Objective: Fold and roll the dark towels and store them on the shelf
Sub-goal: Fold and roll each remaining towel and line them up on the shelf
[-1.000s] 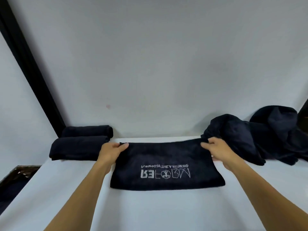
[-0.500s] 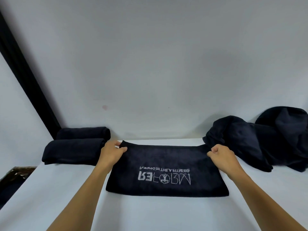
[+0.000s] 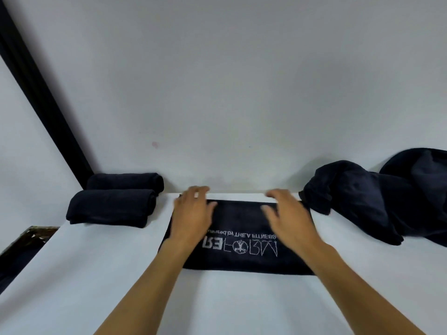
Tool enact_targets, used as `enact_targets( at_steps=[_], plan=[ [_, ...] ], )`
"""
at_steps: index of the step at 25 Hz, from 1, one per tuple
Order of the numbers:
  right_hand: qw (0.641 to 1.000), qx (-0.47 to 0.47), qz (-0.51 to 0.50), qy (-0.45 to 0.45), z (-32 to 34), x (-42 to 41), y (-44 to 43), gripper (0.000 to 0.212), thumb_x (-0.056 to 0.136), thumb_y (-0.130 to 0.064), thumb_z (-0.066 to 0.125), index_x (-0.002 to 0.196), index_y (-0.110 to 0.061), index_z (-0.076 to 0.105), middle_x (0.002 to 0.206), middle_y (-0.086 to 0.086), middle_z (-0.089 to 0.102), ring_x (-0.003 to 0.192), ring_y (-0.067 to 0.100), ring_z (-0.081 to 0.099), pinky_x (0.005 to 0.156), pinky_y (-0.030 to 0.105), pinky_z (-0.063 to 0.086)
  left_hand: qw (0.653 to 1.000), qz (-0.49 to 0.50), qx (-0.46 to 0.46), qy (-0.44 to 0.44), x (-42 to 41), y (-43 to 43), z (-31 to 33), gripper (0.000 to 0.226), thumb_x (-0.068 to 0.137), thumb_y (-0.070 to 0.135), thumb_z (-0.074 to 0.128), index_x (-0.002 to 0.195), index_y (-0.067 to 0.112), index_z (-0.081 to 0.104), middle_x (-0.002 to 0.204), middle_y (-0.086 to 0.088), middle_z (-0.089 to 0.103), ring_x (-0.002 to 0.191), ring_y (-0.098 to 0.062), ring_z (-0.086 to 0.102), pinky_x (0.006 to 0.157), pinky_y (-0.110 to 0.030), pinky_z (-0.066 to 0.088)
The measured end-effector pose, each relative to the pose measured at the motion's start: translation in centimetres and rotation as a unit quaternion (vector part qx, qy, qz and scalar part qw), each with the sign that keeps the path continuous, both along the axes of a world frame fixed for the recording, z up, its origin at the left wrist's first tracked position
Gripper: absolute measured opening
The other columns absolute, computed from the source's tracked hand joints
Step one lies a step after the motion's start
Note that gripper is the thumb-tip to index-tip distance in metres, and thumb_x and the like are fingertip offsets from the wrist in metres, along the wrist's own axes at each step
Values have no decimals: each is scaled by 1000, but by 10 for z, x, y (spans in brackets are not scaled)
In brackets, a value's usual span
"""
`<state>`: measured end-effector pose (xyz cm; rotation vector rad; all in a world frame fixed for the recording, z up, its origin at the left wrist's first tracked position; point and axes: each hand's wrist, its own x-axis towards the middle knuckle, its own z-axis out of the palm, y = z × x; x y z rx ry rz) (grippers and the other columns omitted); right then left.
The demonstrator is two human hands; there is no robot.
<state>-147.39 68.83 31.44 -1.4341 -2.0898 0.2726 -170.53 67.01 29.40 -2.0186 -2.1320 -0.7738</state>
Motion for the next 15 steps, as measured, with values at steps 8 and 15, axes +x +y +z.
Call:
enact_targets(
  at_steps=[8,15],
  plan=[
    [959,-104,46,-260,-39,9,36,60,98,-58,12,153,-36,14,162,-7,11,149,16,6,120,46,0,980,7,-200,25,-38,-18,-24,62,97,58,15,153,32,19,162,5,10,149,-16,2,121,-37,1],
    [976,-29,60,-207,-33,30,48,34,102,-33,37,133,-34,50,136,-7,52,124,18,48,105,41,30,974,-199,-47,99,14,-60,-21,61,93,65,32,119,22,66,128,-3,62,122,-23,56,109,-45,38]
  ],
)
